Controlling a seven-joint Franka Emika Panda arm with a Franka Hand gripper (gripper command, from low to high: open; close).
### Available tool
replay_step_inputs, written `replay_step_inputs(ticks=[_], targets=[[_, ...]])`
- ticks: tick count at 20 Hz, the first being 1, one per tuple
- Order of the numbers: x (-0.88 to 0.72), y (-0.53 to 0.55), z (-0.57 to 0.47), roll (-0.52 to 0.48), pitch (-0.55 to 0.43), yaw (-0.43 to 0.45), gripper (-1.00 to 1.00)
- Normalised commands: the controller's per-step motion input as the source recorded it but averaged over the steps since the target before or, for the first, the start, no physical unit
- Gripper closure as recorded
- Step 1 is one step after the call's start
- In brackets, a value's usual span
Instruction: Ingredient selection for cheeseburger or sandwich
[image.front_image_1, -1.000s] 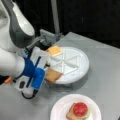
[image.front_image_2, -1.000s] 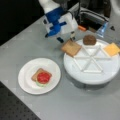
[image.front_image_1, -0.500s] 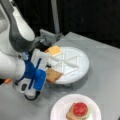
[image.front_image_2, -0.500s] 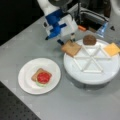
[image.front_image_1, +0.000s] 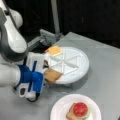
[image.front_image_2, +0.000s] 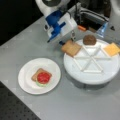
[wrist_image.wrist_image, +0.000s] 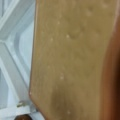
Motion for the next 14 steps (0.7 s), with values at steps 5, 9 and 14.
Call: replay_step_inputs(ticks=[5, 9, 14], targets=[[0.31, -0.26, -0.05, 0.397, -0.022, 0.167, -1.0], [0.31, -0.16, -0.06, 0.379, -0.026, 0.131, -1.0], [0.29, -0.15, -0.07, 0.305, -0.023, 0.132, -1.0]])
